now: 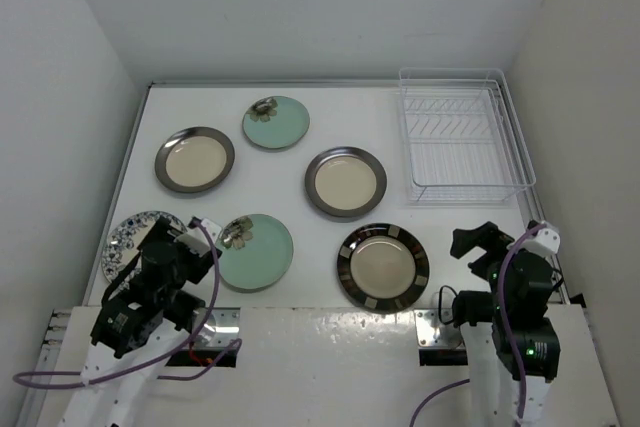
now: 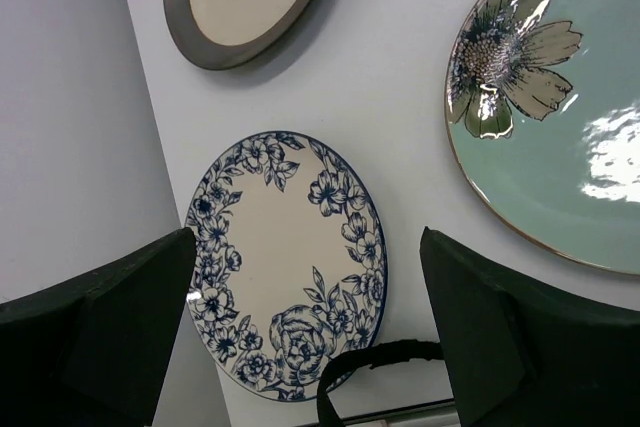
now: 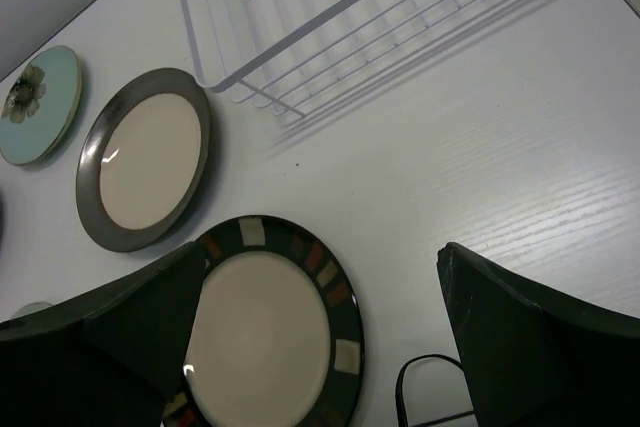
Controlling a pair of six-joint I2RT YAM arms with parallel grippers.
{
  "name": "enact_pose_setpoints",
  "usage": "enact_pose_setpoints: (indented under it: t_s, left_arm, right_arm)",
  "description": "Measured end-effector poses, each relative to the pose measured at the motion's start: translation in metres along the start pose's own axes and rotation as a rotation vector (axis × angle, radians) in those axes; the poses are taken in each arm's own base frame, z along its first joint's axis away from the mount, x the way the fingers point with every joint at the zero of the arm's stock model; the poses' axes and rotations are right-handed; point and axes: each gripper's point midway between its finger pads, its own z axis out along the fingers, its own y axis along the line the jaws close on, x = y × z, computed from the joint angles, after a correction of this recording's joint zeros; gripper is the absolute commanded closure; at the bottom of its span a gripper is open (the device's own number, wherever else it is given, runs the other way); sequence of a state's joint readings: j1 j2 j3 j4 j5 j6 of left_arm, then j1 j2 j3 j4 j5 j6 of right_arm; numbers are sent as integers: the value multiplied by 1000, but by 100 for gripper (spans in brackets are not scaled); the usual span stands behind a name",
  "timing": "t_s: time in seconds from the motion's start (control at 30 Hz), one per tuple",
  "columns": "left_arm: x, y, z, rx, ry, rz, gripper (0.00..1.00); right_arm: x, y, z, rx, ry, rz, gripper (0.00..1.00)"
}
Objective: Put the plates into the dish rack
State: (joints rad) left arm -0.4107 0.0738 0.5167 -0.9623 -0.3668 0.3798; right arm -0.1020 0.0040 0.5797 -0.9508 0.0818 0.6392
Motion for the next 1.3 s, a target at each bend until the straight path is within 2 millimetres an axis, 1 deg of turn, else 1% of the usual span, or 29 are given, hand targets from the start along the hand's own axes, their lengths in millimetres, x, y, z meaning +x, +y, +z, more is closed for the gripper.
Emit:
enact_pose_setpoints:
  t_s: [0.13,0.2,0.3,0.33,0.4,0.47,0.5,0.53,0.57,0.63,0.7,0.73,0.8,0.87,0.9,0.93,0.97,1.0,1.07,1.1,1.17,1.2,1.23,1.3]
  left_arm:
    - [1,-2,3,14,23,15,0]
    - [2,-5,5,43,41,51,0]
    - [-2,-14,4,143,68,155,0]
    - [-7,-15,3,182,68,184,0]
    - [-25,-15,-1,243,58,217,7]
    - [-48,-12,-2,292,45,231,15]
    - [-58,-11,0,314,52,230,21]
    - [-70,-11,2,348,69,226,23]
    - [-80,-12,6,376,88,218,25]
    - [-94,-20,17,457,140,204,25]
    - [-100,-32,25,533,183,183,25]
    - [-97,-40,31,570,216,177,22]
    - [-86,-49,32,616,278,161,19]
    - [-76,-50,30,621,313,139,14]
    - [-73,-49,30,621,329,131,13]
    - [-68,-49,31,617,349,127,8]
    - [-63,-50,33,615,375,126,6]
    - [-55,-52,35,617,416,120,0]
    - [-36,-56,41,630,512,106,0]
    - [-26,-59,43,641,558,95,0]
    - [-6,-62,47,657,638,69,0]
    - [0,-63,48,659,661,54,0]
    - [4,-63,51,657,675,37,0]
    - [10,-63,59,661,696,1,5]
  right_arm:
    - [-1,4,-1,-15,16,-12,1]
    - [-8,11,-5,-34,25,-19,1]
    - [-27,30,-13,-77,47,-37,1]
    - [-35,38,-15,-94,57,-43,1]
    - [-50,57,-18,-135,108,-64,1]
    - [-55,73,-15,-181,180,-80,1]
    - [-52,78,-13,-193,235,-84,1]
    - [-45,81,-9,-202,300,-83,1]
    - [-34,80,-5,-203,365,-79,5]
    - [-6,74,0,-202,473,-66,11]
    - [26,61,-5,-185,577,-46,21]
    - [39,56,-9,-175,615,-38,21]
    - [53,49,-17,-157,661,-24,19]
    - [60,44,-20,-130,690,-8,8]
    - [64,41,-19,-111,705,5,8]
    - [70,38,-17,-92,726,18,8]
    - [78,35,-16,-74,751,34,8]
    - [85,32,-14,-61,778,53,8]
    - [103,28,-12,-33,843,105,8]
    - [108,28,-12,-30,860,124,8]
    - [109,31,-8,-36,859,149,8]
    - [107,33,-5,-49,847,154,8]
    - [104,35,-3,-59,835,154,8]
    - [99,38,0,-71,817,150,8]
